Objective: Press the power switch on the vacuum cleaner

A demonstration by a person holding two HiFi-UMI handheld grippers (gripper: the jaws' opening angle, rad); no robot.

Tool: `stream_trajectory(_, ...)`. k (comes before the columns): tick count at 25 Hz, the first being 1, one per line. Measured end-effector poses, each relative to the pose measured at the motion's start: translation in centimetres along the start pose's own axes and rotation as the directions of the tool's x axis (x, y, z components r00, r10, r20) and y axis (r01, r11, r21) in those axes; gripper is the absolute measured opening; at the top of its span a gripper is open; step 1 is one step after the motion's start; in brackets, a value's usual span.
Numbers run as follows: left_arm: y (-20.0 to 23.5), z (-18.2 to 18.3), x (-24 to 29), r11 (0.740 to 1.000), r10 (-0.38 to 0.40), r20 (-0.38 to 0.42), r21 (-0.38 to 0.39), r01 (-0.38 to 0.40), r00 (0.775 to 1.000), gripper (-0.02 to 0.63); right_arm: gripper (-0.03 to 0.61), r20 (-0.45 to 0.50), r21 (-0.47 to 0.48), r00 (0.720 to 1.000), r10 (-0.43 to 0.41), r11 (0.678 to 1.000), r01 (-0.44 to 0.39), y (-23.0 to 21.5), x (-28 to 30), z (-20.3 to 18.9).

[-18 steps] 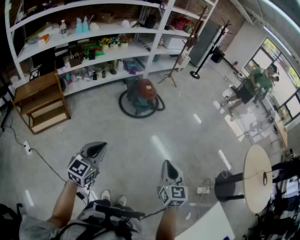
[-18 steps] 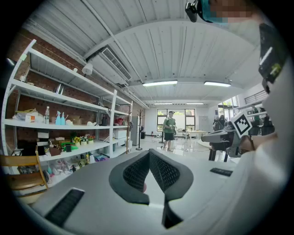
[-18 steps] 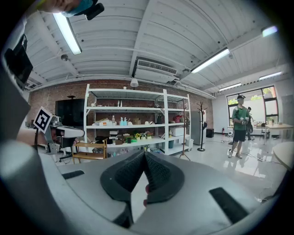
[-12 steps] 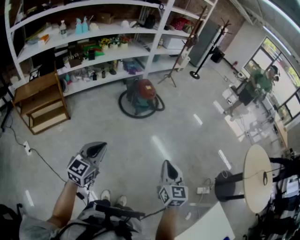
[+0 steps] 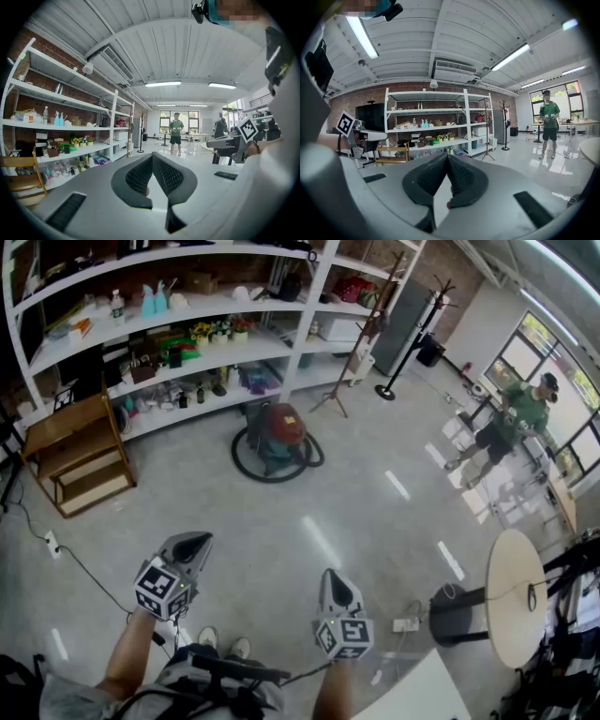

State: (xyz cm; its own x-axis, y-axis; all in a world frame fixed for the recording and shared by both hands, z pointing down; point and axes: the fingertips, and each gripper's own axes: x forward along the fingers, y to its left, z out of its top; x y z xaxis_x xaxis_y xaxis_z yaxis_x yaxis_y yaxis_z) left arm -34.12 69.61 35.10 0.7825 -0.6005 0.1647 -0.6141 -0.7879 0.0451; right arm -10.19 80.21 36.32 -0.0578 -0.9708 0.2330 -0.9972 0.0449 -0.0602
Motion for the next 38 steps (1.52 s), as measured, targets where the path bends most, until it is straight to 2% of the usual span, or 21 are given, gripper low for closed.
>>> stream_trajectory(12, -2.4, 0.6, 5.6, 1.000, 0.014, 0.004, 0.004, -0.014, 1.000, 0.008, 0.006, -0.014, -0.009, 1.000, 0.008, 1.000, -0.008, -6.0, 1.0, -0.7)
stream_trajectory(19, -1.1, 0.7, 9.3, 1.000, 0.002, -0.012, 0.000, -0.002, 1.000, 0.008, 0.006, -0.014, 0.022, 1.000, 0.000, 1.000, 0.000, -8.0, 3.9, -0.6)
stream_trajectory(26, 2.8, 1.6, 15.6, 1.000, -0.016, -0.011, -0.010, 0.016, 1.000, 0.008, 0.006, -0.032, 0.018, 0.999, -0.011, 1.000, 0.012, -10.0, 9.9, 0.6)
stream_trajectory(34, 10.3, 4.8, 24.8, 1.000, -0.017, 0.003, 0.006, 0.017, 1.000, 0.008, 0.006, -0.020, 0.031, 0.999, -0.039, 0.999, 0.040, -13.4, 19.8, 4.6)
stream_trajectory(38, 12.8, 5.9, 29.4, 0.998, -0.057, -0.011, 0.019, 0.057, 0.998, 0.008, 0.007, -0.029, 0.027, 0.998, -0.060, 0.998, 0.061, -15.1, 24.6, 5.9)
